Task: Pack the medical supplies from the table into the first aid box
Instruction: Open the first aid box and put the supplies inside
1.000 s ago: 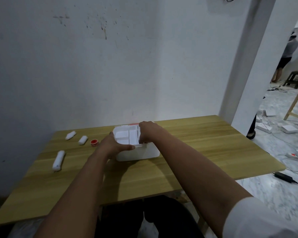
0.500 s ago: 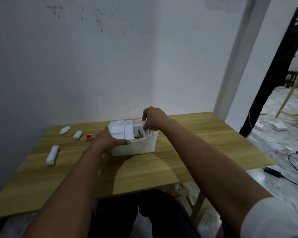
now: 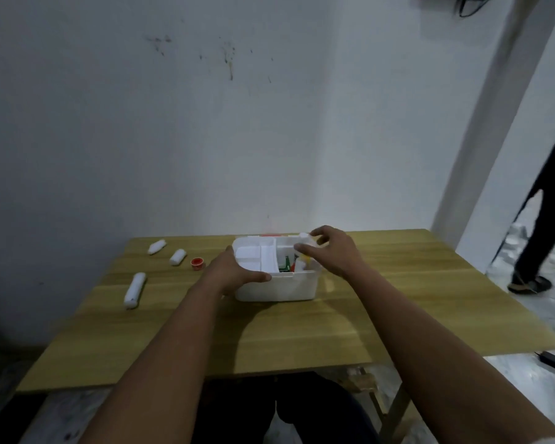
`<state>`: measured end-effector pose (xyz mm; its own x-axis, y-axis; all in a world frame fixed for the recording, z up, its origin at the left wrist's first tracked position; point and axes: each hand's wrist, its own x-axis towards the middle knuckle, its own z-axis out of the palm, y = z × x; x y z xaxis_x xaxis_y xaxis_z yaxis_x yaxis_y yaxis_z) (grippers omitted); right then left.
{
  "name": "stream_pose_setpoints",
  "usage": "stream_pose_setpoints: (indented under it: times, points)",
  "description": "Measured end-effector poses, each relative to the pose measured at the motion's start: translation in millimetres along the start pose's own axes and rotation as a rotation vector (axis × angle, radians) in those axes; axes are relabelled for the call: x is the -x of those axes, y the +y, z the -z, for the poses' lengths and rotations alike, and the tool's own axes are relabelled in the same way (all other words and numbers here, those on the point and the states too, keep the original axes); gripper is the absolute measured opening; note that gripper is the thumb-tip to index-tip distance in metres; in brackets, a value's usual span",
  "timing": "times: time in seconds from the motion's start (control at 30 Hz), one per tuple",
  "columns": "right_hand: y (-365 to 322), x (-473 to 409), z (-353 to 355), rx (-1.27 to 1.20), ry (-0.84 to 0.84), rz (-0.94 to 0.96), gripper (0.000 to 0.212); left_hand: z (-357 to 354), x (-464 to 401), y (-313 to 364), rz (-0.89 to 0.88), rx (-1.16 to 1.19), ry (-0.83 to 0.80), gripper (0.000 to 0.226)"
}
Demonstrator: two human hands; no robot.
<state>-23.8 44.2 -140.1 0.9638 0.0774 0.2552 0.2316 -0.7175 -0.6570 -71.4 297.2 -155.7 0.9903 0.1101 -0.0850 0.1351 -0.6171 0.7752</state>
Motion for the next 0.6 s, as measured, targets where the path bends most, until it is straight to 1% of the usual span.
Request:
stream_pose_setpoints:
  times: [0.07,0.1,0.17,0.2,0.23,0.27,0.33,0.37,0.4,0.43,0.47,0.53,0.57,0.6]
  points:
    - [9.9,-2.8,-5.6,-0.087,-0.134,-0.038,0.099,6.9,3.0,-0.9,0.014,0.011,0.007,0.102]
    - [13.7,-3.9,-7.2,-0.129,-0.220,-0.046,0.106,12.3,3.2,-1.1,0.037,0.012,0.022,0.105]
    - [19.8,-5.9,-9.6,-0.202,-0.366,-0.040,0.107,26.4,3.1,-4.9,0.102,0.024,0.098,0.115]
    - [22.8,-7.0,-10.8,-0.226,-0.413,-0.026,0.104,34.5,3.2,-8.2,0.128,0.054,0.167,0.115]
    - [24.8,-8.2,-12.0,-0.251,-0.440,-0.011,0.101,43.1,2.2,-14.7,0.142,0.080,0.247,0.110]
    - [24.8,-8.9,-13.0,-0.286,-0.455,0.004,0.099,51.8,4.1,-20.4,0.138,0.076,0.324,0.098]
    - [23.7,-9.7,-15.0,-0.331,-0.457,0.027,0.101,67.6,7.6,-36.8,0.131,-0.022,0.451,0.061]
    - [22.7,-10.2,-15.8,-0.336,-0.457,0.037,0.102,73.1,7.3,-46.8,0.135,-0.086,0.489,0.048]
    - [22.3,-10.7,-17.0,-0.341,-0.462,0.048,0.104,76.8,7.2,-56.1,0.145,-0.146,0.485,0.042]
    - [22.4,-10.8,-18.5,-0.344,-0.468,0.057,0.106,78.8,6.2,-65.5,0.151,-0.180,0.430,0.043]
    - [23.3,-11.0,-20.1,-0.349,-0.470,0.059,0.109,79.0,7.1,-70.1,0.156,-0.190,0.334,0.049]
    - [26.8,-12.5,-22.8,-0.350,-0.456,0.049,0.117,76.2,8.1,-74.2,0.183,-0.161,0.139,0.072]
    - [28.0,-12.8,-23.1,-0.349,-0.456,0.041,0.120,74.3,9.2,-73.7,0.199,-0.146,0.070,0.076]
    - [29.4,-13.5,-23.4,-0.345,-0.459,0.040,0.122,71.0,12.0,-69.3,0.189,-0.144,0.018,0.073]
